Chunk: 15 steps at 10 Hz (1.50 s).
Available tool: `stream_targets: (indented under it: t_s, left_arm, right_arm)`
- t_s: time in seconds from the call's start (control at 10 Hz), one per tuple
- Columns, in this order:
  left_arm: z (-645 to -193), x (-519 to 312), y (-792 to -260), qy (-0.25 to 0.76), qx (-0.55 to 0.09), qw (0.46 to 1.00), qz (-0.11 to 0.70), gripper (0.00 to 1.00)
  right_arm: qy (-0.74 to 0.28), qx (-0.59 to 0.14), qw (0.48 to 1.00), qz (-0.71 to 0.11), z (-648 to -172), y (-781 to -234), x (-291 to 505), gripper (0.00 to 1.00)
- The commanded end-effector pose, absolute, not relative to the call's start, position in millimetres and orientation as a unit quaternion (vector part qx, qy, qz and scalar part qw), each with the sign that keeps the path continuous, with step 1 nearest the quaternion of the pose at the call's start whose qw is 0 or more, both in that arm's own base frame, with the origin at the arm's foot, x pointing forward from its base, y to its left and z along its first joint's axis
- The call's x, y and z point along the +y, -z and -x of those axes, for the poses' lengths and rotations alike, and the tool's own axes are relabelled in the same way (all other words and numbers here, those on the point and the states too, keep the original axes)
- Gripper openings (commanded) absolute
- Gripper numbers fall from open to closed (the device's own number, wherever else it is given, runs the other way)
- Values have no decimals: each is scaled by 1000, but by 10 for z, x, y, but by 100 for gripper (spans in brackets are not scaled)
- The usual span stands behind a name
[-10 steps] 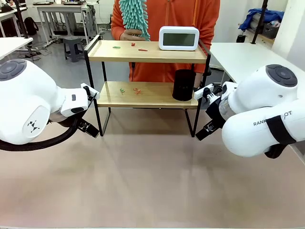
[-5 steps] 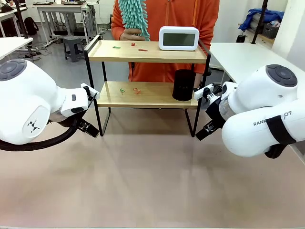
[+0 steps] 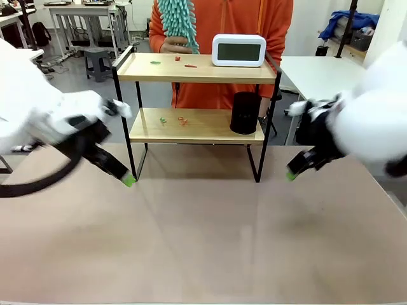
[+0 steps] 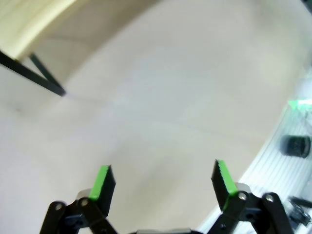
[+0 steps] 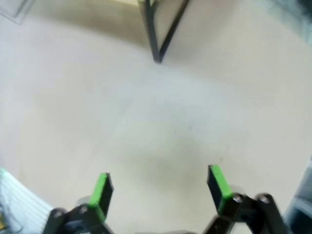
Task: Clean the shelf.
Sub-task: Pick up the Duster from the human.
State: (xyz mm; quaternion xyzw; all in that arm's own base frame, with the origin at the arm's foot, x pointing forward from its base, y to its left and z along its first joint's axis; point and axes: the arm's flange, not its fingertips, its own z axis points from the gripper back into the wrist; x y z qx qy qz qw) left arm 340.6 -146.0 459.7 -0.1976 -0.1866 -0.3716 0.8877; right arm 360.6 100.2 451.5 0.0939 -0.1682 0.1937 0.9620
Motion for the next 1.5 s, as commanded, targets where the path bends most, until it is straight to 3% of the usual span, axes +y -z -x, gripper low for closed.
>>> stream_targets:
  t_s: [0.0, 0.1, 0.3, 0.4, 0.5, 0.6, 0.7, 1.4]
  left_arm:
    - [-2923, -327, -4992, 293, -224, 888, 273, 100]
    - [-2800, 248, -5063, 231, -269, 877, 324, 100]
    - [-2579, 1349, -4904, 49, -354, 842, 404, 100]
    - [-2474, 1905, -4618, -41, -387, 801, 455, 100]
    - [-2473, 2199, -4350, -42, -418, 743, 520, 100]
    - [-2620, 2082, -4193, -74, -423, 740, 517, 100]
    - [-2252, 2242, -4754, 5, -349, 831, 433, 100]
    - [-2252, 2242, -4754, 5, -349, 831, 433, 100]
  right_arm:
    - [-63, -197, 944, -257, -3193, -5387, 144, 100]
    - [-4, -188, 930, -316, -3019, -5480, -297, 100]
    - [112, -195, 847, -482, -2755, -5275, -1390, 100]
    - [181, -212, 796, -538, -2580, -5007, -1875, 100]
    - [223, -208, 771, -559, -2499, -4735, -2066, 100]
    - [250, -181, 785, -538, -2585, -4457, -2009, 100]
    - [134, -184, 850, -475, -2274, -4991, -2010, 100]
    - [134, -184, 850, -475, -2274, -4991, -2010, 100]
